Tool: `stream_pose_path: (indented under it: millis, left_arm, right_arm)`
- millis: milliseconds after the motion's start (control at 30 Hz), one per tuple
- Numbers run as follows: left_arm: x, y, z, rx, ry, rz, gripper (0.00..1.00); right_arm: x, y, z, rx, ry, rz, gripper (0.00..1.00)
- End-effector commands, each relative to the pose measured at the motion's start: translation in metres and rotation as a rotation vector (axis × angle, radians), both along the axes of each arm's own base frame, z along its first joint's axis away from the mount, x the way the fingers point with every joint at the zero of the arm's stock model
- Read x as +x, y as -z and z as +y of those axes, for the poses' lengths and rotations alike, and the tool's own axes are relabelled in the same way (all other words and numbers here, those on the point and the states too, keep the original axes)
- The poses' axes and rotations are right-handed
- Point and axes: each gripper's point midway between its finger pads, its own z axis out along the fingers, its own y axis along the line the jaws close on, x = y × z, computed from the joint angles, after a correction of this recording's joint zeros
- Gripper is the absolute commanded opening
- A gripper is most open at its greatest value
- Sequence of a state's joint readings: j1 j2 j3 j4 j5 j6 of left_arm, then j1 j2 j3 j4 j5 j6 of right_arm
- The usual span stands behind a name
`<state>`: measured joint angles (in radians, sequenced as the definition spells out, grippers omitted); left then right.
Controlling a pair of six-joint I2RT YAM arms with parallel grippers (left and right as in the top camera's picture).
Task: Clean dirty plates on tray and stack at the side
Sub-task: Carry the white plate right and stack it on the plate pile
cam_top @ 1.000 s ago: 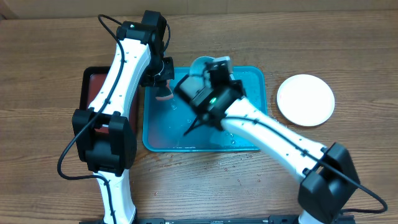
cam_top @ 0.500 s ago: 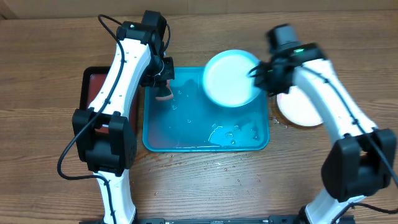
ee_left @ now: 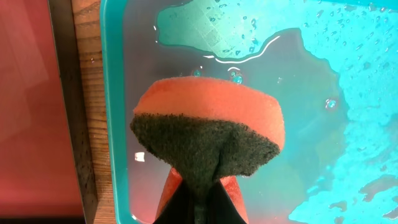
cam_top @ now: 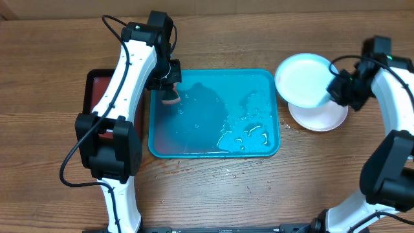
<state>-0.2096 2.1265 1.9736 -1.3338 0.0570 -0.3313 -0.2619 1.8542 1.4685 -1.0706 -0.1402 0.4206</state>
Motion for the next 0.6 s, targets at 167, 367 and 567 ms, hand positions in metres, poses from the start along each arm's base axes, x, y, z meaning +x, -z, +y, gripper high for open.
stream_pose_path:
  millis: [167, 367, 567]
  left_arm:
    - [-0.001, -0.002, -0.005, -0.010, 0.029, -0.007, 0.04]
    - [-0.001, -0.002, -0.005, -0.010, 0.030, -0.007, 0.04]
    - [0.004, -0.010, 0.003, 0.018, 0.019, -0.029, 0.04]
  right_arm:
    - [-0.026, 0.023, -0.038, -0.027, 0.106, 0.026, 0.04]
    - [-0.037, 0.029, -0.048, -0.079, 0.122, 0.066, 0.04]
    - [-0.037, 0.029, -0.048, -0.080, 0.122, 0.070, 0.25]
